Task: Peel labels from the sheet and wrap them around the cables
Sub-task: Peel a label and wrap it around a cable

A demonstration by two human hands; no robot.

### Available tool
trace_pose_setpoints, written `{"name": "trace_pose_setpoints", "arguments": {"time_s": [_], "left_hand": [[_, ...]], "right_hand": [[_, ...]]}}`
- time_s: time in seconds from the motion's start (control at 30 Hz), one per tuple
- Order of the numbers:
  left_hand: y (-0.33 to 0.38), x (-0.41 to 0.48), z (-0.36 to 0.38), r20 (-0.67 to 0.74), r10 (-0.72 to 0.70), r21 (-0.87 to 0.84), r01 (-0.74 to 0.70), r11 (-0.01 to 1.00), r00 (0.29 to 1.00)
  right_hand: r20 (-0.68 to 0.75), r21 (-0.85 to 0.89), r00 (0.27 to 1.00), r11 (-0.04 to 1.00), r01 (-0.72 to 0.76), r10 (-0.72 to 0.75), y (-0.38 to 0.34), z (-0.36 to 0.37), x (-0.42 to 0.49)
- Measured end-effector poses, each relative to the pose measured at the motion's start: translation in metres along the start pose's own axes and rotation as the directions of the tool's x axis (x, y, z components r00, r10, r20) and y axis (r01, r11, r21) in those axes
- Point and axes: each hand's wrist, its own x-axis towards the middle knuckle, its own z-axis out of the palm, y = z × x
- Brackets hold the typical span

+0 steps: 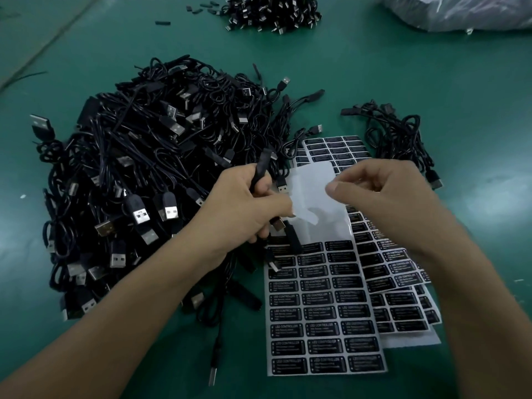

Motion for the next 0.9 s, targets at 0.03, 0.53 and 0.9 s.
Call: {"name": "trace_pose_setpoints", "arguments": {"time_s": [0.03, 0.53, 0.9], "left_hand": [[0.001, 0.0, 0.0, 0.001, -0.002, -0.015, 0.002, 1.0, 1.0], [-0.004, -0.003, 0.006, -0.099, 0.129, -0.029, -0.132, 0.991, 0.987], [-0.009, -0.004, 0.009, -0.037, 0.193, 0.07, -0.19, 0.979, 0.98]], "right_hand": [[0.036, 0.09, 0.999, 0.996, 0.007, -0.01, -0.003, 0.001, -0.001], [0.316, 0.293, 0.925, 0.906, -0.306, 0.21, -0.008, 0.01, -0.003], [0.272, 0.246, 0.902, 0.882, -0.401, 0.334, -0.005, 0.021, 0.001]]}}
